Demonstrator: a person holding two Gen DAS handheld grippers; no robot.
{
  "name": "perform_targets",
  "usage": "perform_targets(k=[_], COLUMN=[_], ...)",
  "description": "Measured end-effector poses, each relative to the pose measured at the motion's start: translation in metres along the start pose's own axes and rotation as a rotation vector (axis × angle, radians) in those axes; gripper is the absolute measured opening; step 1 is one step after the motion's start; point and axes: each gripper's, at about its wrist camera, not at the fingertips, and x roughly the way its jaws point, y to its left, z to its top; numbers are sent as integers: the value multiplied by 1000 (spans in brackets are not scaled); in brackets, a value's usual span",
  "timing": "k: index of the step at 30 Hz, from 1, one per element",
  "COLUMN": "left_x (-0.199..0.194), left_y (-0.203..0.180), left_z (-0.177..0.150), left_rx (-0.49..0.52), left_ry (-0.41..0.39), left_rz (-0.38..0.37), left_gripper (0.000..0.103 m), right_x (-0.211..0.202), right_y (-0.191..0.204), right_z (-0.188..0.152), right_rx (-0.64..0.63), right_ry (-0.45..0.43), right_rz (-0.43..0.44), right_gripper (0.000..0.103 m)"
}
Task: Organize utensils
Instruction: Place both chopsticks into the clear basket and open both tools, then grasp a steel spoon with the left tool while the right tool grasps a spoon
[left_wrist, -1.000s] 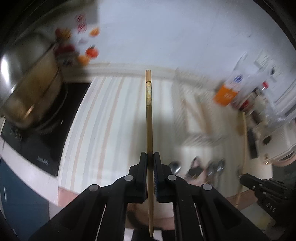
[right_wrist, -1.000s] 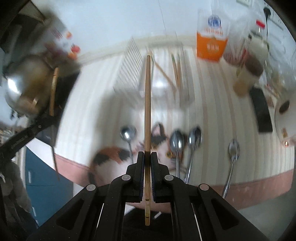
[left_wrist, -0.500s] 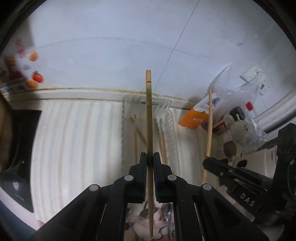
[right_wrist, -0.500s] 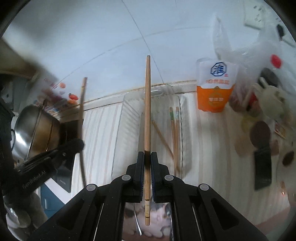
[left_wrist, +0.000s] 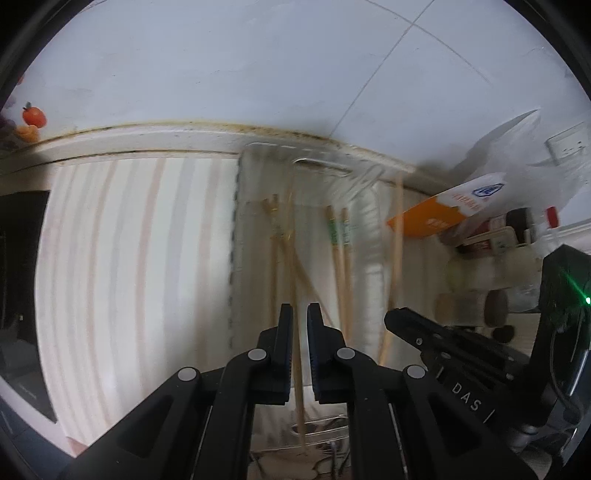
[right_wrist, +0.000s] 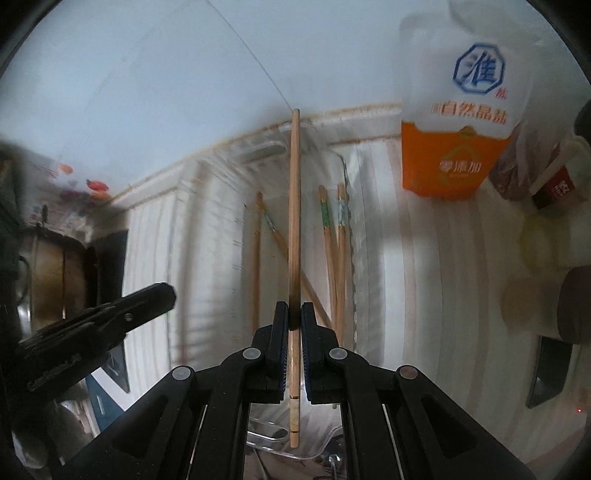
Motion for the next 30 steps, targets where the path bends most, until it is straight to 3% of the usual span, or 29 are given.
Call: perform_targets(k=[1,3,6,8,10,11,18,21,25,30], left_x=[-1,-8,-22,-37,-50,-58,-74,-68,-38,31], left_y=[0,3,8,10,14,15,29,37,45,56], left_z=[-1,-4,-12,-21,-28,-36,-78,-109,-157,-206], left_rx=[2,0,-7,-2,-6,-5,0,-11,-29,-63], left_ry=[-8,-38,-107,-179,-243,-279,-319,-305,-225,-21], left_rz=[19,61,105,144,181,185,246,259,258,175], left_gripper=[7,12,36,72,96,101,103,103,102,100], right_x=[3,0,-11,-23,-37,-46,-86,-88,-67,-26], right_y=[-2,-5,-8,-10,-13,-16,-34,-40,-51,-74], right_z=[1,0,-4,-10,-17,-24,-82,-114,-161,-201], right_rx=[3,11,10,9,9,20,53,66,94,150], right_ry=[10,1,-35,-64,-103,-125,-256,-260,-219,-116], right_rz=[1,-8,-26,-42,-71,-83,-102,-119,-113,-137], right_gripper=[29,42,42,42,45,47,52,52,52,51])
